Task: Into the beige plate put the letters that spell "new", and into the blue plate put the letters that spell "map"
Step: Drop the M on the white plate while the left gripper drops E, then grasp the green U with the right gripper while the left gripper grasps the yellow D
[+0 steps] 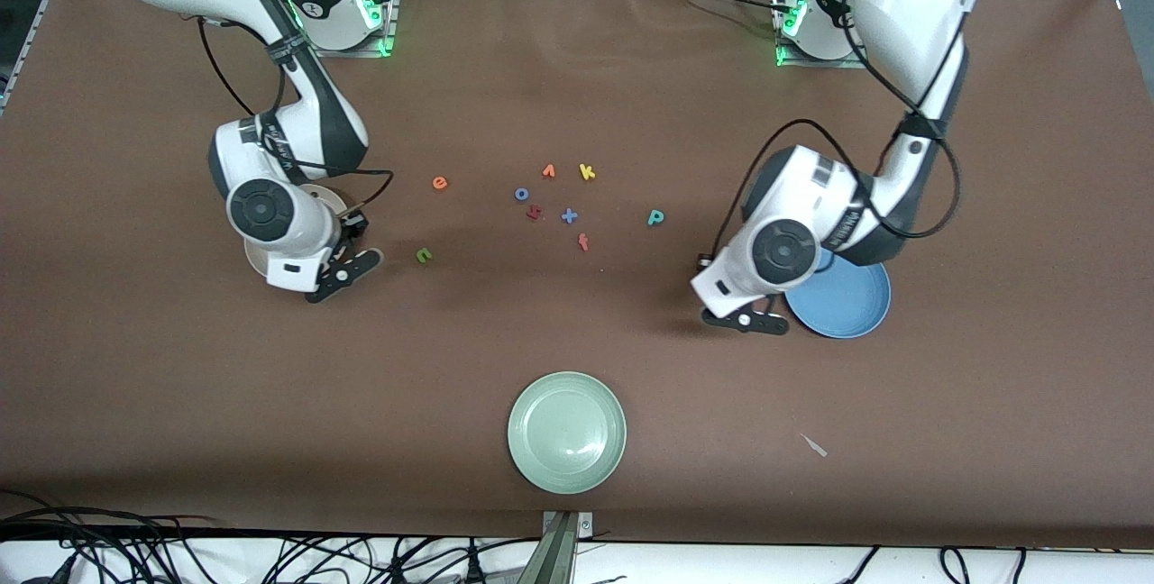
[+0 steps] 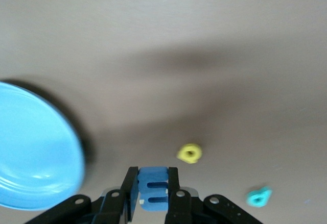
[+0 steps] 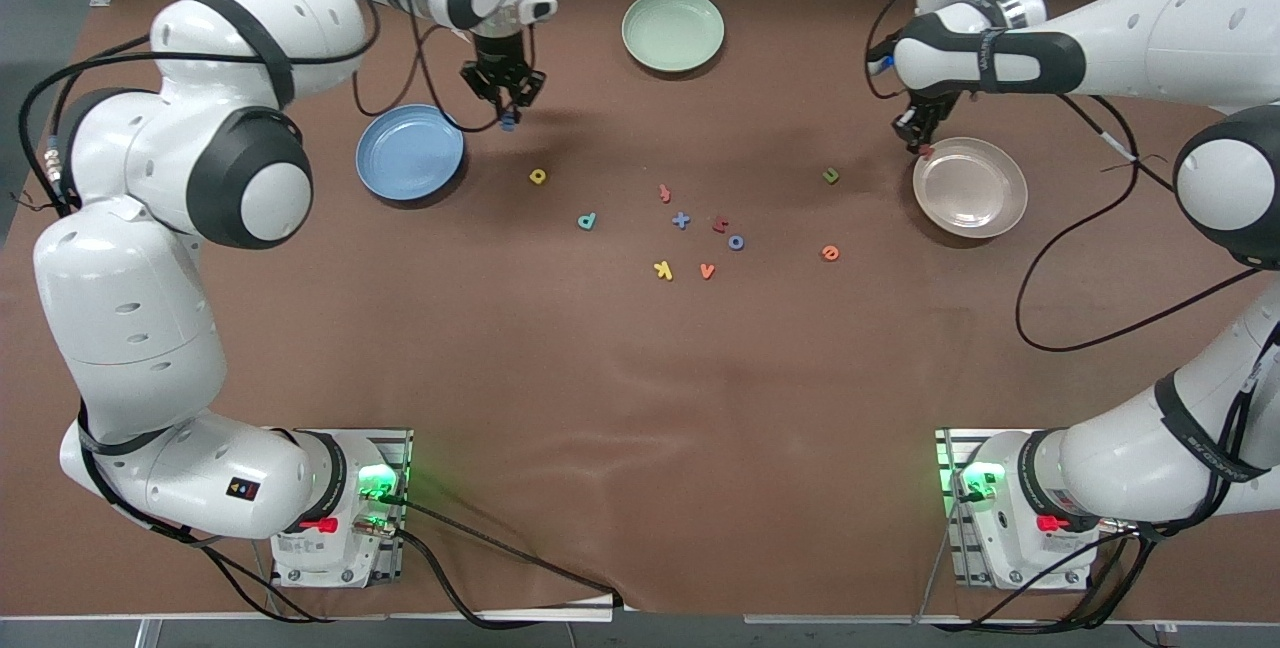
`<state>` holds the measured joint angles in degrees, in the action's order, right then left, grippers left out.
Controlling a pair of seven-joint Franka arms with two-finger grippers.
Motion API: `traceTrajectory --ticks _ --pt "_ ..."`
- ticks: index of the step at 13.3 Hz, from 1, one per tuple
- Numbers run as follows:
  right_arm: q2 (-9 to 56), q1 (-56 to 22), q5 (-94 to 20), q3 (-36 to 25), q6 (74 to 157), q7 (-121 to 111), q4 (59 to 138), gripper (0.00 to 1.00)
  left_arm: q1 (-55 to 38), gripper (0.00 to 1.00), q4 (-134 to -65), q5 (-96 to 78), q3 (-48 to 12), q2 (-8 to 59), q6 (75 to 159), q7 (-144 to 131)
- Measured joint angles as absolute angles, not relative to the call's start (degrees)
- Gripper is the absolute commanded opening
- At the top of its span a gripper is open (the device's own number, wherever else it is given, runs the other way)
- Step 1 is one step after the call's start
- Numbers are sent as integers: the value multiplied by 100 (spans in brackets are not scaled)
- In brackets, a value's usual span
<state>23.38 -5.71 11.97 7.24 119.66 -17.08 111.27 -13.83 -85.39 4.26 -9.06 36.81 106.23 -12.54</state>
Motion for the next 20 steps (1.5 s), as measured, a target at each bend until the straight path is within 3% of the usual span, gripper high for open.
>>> traceTrajectory --ticks 1,2,3,4,7,8,9,10,11,20 --pt "2242 -577 1194 510 12058 -1946 11276 5 -1209 2 -8544 426 -896 3684 10536 -818" --pt "2128 -572 1179 297 12353 -2154 11530 14 -1057 2 -8556 426 -883 3690 10478 -468" --pt "2025 -561 1169 135 12812 -2287 11869 79 -911 2 -8565 426 -877 3705 10446 -209" --pt "1949 -554 1165 52 13211 -2323 12190 100 -786 3 -8583 429 -871 3727 10426 -21" --pt "1827 -578 966 37 13418 -2300 12507 100 -434 6 -8758 509 -854 3805 10411 323" --pt "1764 -597 684 57 13228 -2303 12450 100 -330 10 -8813 511 -853 3868 10416 390" --pt "1695 -622 419 104 12952 -2309 12312 100 -259 20 -8870 511 -853 3936 10447 418" --pt "1653 -649 244 197 12728 -2299 12118 100 -228 48 -8932 511 -854 3997 10521 442" --pt "1654 -706 160 285 12619 -2231 11942 100 -228 99 -9012 511 -862 4040 10660 452" --pt "2604 -1615 105 460 13947 -1218 11763 99 -604 100 -9087 512 -1096 3799 10837 96"
